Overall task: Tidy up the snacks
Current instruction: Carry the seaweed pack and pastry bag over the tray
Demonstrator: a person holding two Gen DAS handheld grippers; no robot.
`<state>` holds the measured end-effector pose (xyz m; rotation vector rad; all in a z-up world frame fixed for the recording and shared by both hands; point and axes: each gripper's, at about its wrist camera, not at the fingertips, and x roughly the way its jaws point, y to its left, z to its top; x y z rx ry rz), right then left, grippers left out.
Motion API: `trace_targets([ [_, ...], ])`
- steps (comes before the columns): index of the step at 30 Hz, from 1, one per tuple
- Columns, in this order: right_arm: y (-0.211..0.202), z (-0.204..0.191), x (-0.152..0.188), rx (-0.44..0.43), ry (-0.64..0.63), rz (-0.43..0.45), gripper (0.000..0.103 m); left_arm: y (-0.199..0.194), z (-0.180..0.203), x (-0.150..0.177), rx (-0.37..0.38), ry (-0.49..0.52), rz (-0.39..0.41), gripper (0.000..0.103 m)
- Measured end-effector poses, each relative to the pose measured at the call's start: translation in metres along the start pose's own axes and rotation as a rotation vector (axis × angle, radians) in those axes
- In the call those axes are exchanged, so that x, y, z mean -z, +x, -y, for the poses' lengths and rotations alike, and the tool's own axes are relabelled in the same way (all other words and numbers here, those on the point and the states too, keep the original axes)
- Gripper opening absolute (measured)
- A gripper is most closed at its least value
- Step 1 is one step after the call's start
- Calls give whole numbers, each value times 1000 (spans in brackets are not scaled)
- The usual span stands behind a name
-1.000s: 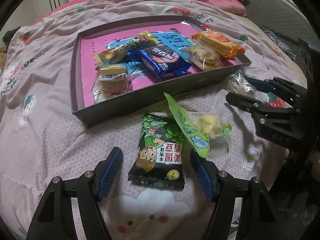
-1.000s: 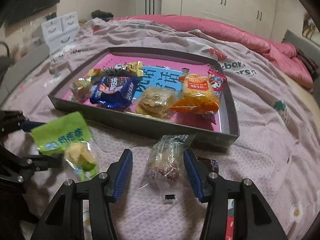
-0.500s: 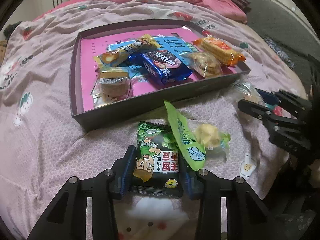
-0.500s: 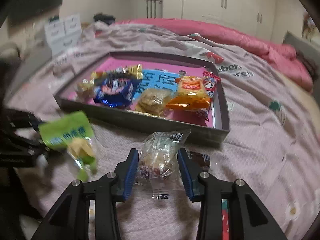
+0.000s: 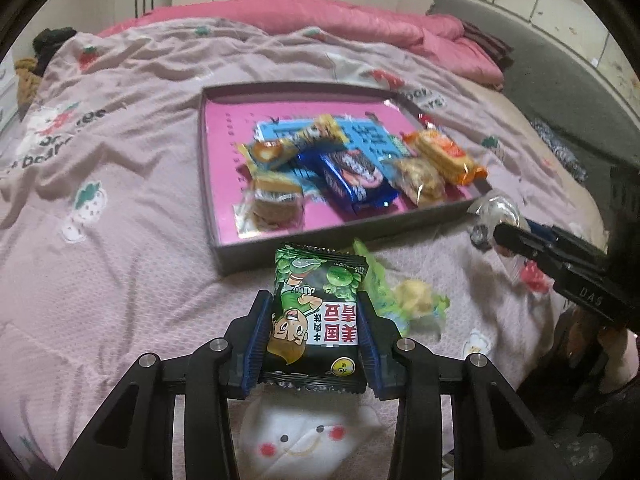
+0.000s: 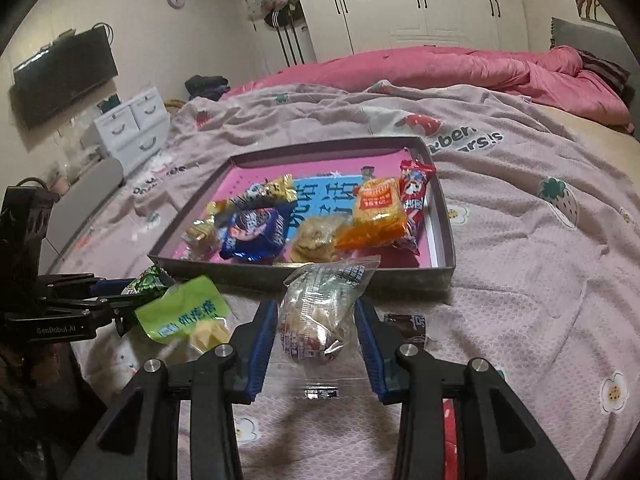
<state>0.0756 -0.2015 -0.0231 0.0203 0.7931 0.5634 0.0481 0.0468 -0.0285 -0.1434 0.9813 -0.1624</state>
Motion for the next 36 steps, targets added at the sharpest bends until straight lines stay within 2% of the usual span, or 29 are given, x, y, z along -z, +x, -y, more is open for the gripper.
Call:
trace_targets([
  [14,-11,-4,-10,-14,4,55,41,-28,2,-13,1,-27,104,42],
  [24,-14,-11,-20,-11,-17,85,38,-33,2,-21,-13,-34,141,42],
  [29,-6,-13,-15,13,-50,44,38,-32,2,-23,-8,-30,143,42],
  [36,22,-12,-1,84,-104,-63,39,-28,3,-22,4,-24,129,42],
])
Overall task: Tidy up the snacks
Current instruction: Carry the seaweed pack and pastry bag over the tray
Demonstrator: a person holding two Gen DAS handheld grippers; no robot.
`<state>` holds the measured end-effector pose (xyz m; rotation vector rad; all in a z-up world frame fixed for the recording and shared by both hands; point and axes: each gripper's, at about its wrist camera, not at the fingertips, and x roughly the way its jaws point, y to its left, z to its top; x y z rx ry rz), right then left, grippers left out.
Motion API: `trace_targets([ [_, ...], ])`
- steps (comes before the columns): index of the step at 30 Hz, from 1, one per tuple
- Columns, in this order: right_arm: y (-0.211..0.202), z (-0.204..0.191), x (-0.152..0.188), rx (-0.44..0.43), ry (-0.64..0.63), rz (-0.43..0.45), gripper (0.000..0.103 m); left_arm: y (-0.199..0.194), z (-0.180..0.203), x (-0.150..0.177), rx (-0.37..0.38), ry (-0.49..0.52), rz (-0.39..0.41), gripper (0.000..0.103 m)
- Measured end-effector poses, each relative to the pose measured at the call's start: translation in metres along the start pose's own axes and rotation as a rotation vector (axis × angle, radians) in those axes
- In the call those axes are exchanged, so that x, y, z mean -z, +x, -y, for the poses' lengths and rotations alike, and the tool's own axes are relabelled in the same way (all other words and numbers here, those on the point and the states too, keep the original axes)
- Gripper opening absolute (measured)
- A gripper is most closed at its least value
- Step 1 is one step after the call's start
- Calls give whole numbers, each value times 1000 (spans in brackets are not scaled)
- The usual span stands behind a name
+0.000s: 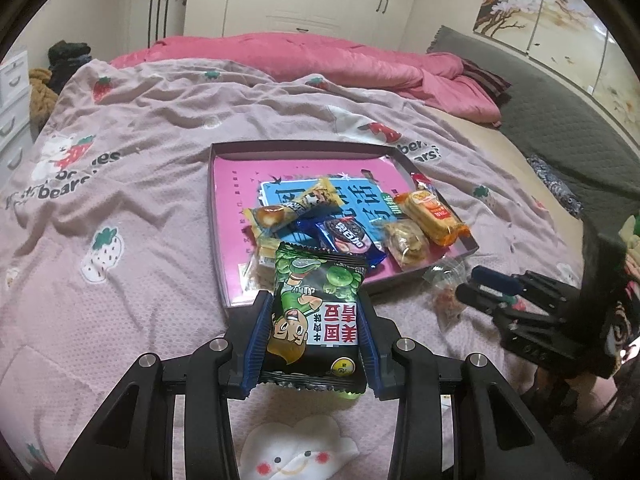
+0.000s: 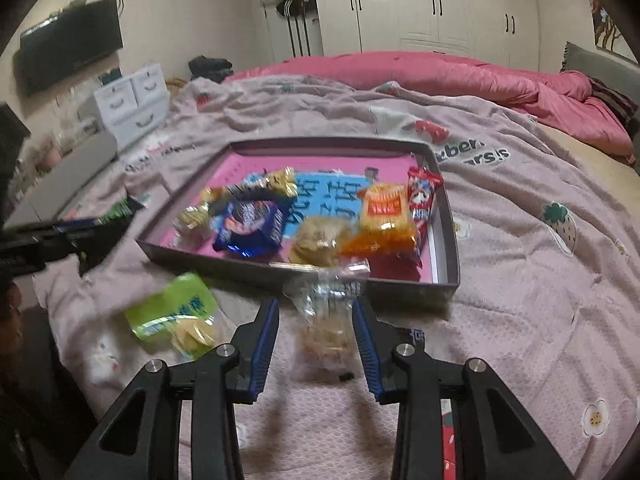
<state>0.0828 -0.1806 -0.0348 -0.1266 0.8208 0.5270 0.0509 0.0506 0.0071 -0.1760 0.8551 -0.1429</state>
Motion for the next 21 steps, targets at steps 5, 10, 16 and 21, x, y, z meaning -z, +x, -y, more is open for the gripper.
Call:
trace_targets([
  [5,20,-6,5,47,-69,-49,42,2,2,0,5,5,-6,42],
  [10,23,-9,7,63,-99,-50,37,4,2,0,7,-1,-10,42],
  [16,2,-7,-3,-1,-41,21,36,4,0,-5,8,-14,5,42],
  [21,-15,-11,-16,-26,-25,83,36,1,3,-11,-1,-8,26,42],
])
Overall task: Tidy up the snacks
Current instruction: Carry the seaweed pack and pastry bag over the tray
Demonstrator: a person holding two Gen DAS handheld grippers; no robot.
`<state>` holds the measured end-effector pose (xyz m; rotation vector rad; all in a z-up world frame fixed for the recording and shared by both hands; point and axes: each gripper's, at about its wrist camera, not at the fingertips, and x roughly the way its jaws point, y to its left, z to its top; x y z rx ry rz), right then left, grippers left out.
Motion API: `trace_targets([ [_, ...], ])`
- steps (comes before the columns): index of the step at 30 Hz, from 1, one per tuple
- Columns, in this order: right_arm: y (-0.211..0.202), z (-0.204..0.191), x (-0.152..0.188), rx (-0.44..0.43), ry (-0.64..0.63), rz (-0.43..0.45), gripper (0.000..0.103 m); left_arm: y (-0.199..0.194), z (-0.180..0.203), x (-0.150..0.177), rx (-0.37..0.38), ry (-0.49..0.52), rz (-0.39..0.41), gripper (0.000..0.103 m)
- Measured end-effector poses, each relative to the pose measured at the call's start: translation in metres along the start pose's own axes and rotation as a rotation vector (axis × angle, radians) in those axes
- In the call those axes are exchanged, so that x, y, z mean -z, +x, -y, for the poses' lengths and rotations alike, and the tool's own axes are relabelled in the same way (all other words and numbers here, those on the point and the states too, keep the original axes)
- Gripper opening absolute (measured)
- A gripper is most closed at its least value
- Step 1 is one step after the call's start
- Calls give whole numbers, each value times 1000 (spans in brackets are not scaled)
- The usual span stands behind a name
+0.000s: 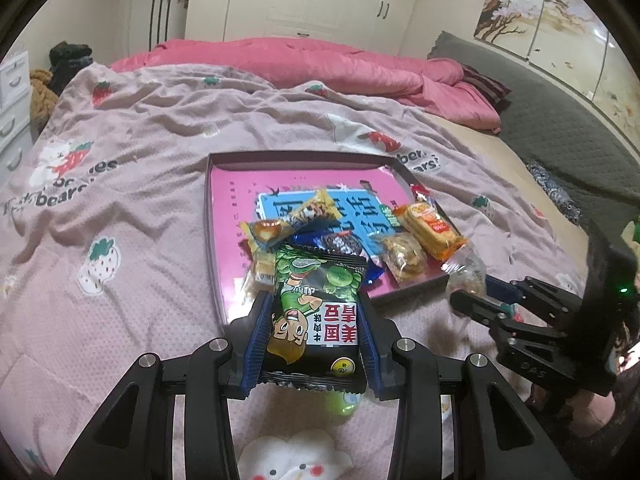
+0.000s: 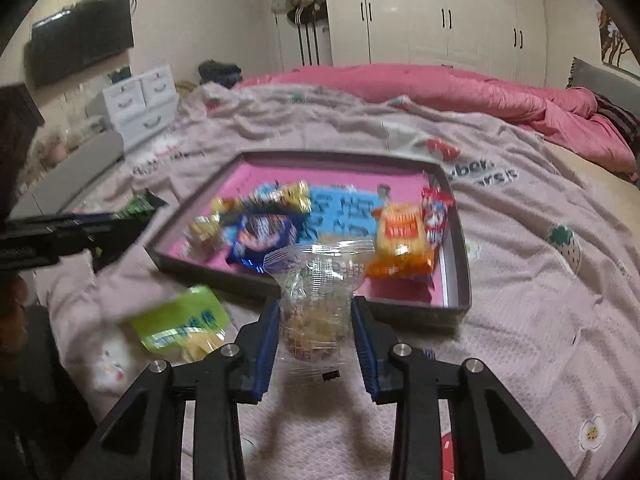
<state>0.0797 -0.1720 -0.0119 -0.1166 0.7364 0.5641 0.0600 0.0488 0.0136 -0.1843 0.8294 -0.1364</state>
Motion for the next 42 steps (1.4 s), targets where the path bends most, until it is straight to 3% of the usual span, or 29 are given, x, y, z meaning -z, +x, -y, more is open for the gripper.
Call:
trace_targets([
  [21,-18,-7,-49,-4,24,144,36,11,12,-23,-7,6,36,42],
  [32,-14,-5,-55,16,33,157,36,25,9,-26,-12,-2,19,42],
  [42,15,-4,-59,8,45,109,36,53,3,-26,-29,-13,-24,42],
])
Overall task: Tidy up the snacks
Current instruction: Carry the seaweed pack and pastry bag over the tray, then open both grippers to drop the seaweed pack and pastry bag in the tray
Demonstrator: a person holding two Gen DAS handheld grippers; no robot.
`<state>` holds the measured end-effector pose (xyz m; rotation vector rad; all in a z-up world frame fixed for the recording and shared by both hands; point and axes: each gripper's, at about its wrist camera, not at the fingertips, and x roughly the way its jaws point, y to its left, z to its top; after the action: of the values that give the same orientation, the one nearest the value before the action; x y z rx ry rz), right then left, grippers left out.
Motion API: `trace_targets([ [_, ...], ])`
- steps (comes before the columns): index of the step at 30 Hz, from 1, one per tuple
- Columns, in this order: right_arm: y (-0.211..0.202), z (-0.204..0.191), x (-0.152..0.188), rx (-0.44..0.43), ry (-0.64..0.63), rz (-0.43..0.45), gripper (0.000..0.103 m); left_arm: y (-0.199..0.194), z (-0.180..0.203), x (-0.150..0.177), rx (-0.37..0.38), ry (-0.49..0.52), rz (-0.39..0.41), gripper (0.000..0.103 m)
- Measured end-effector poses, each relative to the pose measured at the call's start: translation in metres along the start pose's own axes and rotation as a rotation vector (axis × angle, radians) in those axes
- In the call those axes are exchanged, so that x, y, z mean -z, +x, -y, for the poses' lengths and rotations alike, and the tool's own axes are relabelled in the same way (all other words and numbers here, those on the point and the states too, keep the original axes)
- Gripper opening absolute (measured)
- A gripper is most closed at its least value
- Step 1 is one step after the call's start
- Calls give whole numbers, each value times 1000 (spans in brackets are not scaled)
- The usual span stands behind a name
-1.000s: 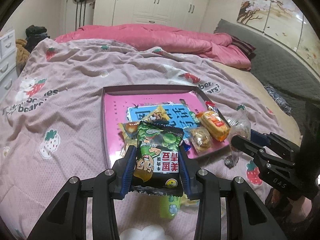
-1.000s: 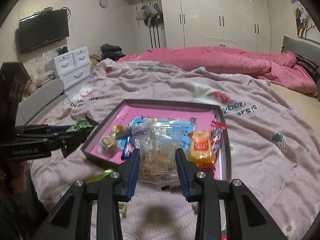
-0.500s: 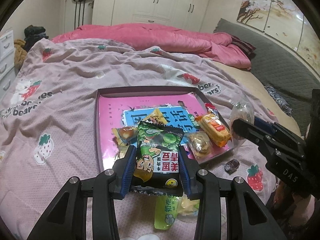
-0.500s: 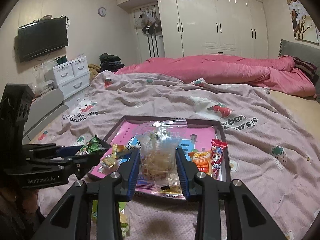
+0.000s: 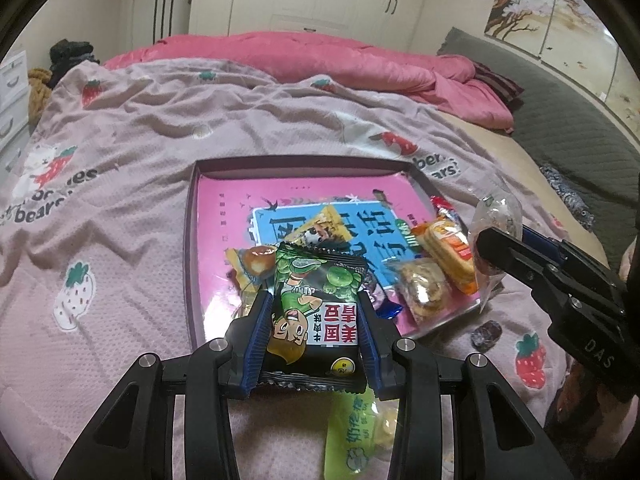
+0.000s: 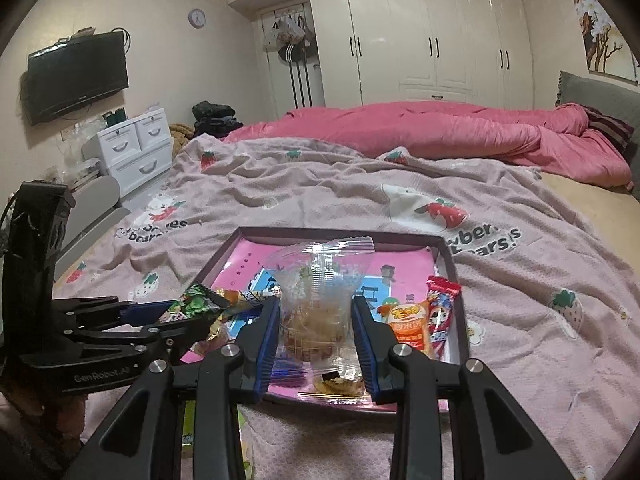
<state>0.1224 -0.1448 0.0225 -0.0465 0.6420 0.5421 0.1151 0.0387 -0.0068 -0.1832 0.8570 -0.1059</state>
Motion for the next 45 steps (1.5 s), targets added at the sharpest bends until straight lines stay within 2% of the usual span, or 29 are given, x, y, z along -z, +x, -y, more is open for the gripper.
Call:
trace_targets([
  [14,48,-6,11,4,-7,-95,36,30,-4,1,-3,-13,-46,42],
  [22,57,-8,13,12,-16,-104,36,36,-3,1,-5,-8,-49,43],
  [36,43,-4,11,20,0,-80,36,35,-4,-1,-9,-9,-45,44],
  [39,37,-2,11,24,9,-71,36,33,-6,-2,-16,-8,-39,48],
  [41,31,0,11,25,14,-64,37,32,-6,-2,-26,-6,-35,54],
  [45,21,5,11,29,28,-55,38,29,-9,-3,-27,-12,-28,55],
])
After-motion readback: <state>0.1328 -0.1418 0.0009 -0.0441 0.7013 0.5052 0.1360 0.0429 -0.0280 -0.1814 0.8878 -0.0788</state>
